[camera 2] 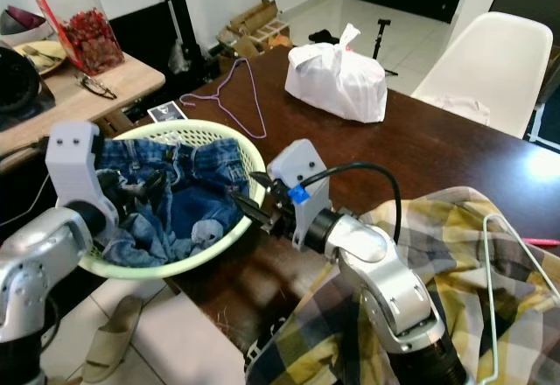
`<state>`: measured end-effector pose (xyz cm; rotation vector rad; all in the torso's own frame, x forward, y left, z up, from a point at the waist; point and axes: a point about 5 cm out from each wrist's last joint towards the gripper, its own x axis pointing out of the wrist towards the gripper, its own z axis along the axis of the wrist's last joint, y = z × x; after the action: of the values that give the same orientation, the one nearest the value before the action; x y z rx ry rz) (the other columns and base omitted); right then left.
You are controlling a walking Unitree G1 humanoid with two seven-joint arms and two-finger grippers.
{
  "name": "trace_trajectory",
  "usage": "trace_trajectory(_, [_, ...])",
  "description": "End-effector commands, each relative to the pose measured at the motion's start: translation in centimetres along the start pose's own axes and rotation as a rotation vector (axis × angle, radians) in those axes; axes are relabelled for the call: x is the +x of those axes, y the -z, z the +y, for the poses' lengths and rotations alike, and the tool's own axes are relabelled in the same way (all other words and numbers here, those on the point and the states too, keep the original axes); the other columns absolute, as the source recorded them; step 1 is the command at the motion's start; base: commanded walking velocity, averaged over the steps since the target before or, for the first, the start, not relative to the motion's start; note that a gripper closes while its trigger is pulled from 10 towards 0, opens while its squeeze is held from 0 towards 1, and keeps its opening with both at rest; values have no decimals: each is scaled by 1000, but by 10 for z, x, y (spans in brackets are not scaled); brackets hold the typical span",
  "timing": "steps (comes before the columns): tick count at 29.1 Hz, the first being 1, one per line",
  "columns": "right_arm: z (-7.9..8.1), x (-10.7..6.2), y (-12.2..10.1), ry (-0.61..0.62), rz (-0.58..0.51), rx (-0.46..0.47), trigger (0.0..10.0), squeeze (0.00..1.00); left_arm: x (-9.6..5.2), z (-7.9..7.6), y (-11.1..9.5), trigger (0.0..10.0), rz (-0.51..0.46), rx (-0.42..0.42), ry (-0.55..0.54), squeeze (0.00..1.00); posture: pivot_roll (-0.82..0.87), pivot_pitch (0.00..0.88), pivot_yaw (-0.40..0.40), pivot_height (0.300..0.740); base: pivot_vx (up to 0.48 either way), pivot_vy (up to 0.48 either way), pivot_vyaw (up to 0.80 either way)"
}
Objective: Hang hanger
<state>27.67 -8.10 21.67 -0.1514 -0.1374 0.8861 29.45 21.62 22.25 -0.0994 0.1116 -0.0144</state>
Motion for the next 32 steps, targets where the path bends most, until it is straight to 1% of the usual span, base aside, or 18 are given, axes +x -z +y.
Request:
trace_trajectory(1, [-2, 0, -1, 16, 3, 3, 10000, 0, 3, 5, 6, 9922, 45, 1, -11, 0, 57, 145, 10, 740, 0, 0, 0])
trace_trajectory(2, [-2, 0, -1, 16, 3, 3, 10000, 0, 3, 5, 6, 9922, 45, 1, -11, 0, 57, 145, 10, 740, 0, 0, 0])
trace_trajectory(3, [-4, 0, -1, 25, 1, 2, 10000, 0, 5, 3, 9, 4039, 72, -12, -4, 0, 52, 145, 11, 740, 0, 0, 0])
trace_trajectory(4, [-4, 0, -1, 25, 1, 2, 10000, 0, 5, 3, 9, 4039, 72, -12, -4, 0, 52, 145, 11, 740, 0, 0, 0])
trace_trajectory(5, [-5, 0, -2, 32, 0, 1, 10000, 0, 6, 1, 14, 0, 104, -26, 8, 0, 52, 145, 11, 740, 0, 0, 0])
trace_trajectory(6, [-5, 0, -2, 32, 0, 1, 10000, 0, 6, 1, 14, 0, 104, -26, 8, 0, 52, 145, 11, 740, 0, 0, 0])
trace_trajectory(7, [-6, 0, -2, 37, -1, 0, 10000, 0, 7, -1, 19, 0, 142, -41, 21, 0, 47, 146, 11, 740, 0, 0, 0])
trace_trajectory(9, [-6, 0, -2, 37, -1, 0, 10000, 0, 7, -1, 19, 0, 142, -41, 21, 0, 47, 146, 11, 740, 0, 0, 0])
trace_trajectory(10, [-6, -1, -3, 42, -1, -3, 10000, 0, 8, -3, 23, 2000, 175, -56, 30, 0, 47, 146, 11, 740, 0, 0, 0])
trace_trajectory(11, [-6, -1, -3, 42, -1, -3, 10000, 0, 8, -3, 23, 2000, 175, -56, 30, 0, 47, 146, 11, 740, 0, 0, 0])
trace_trajectory(12, [-7, -1, -3, 47, -3, -3, 10000, 0, 9, -5, 25, 8824, 195, -66, 46, 0, 47, 146, 11, 740, 0, 0, 0])
trace_trajectory(13, [-8, 0, -4, 51, -4, -4, 10000, 0, 10, -7, 25, 10000, 210, -81, 65, 0, 49, 147, 11, 740, 0, 0, 0])
trace_trajectory(18, [-9, 0, -5, 58, -8, -2, 10000, 0, 12, -10, 26, 10000, 236, -95, 94, 0, 50, 148, 9, 740, 0, 0, 0])
trace_trajectory(26, [-11, 1, -7, 75, -18, 1, 10000, 0, 13, -4, 31, 10000, 285, -111, 88, 0, 47, 148, 10, 740, 0, 0, 0])
trace_trajectory(27, [-11, 1, -7, 77, -19, 1, 10000, 0, 13, -3, 32, 5216, 293, -119, 91, 0, 47, 148, 10, 740, 0, 0, 0])
trace_trajectory(31, [-11, 1, -7, 78, -19, 1, 10000, 0, 13, -3, 32, 5216, 298, -124, 92, 0, 47, 148, 10, 740, 0, 0, 0])
trace_trajectory(32, [-11, 1, -8, 81, -21, 1, 10000, 0, 13, -3, 32, 0, 300, -131, 94, 0, 46, 148, 10, 740, 0, 0, 0])
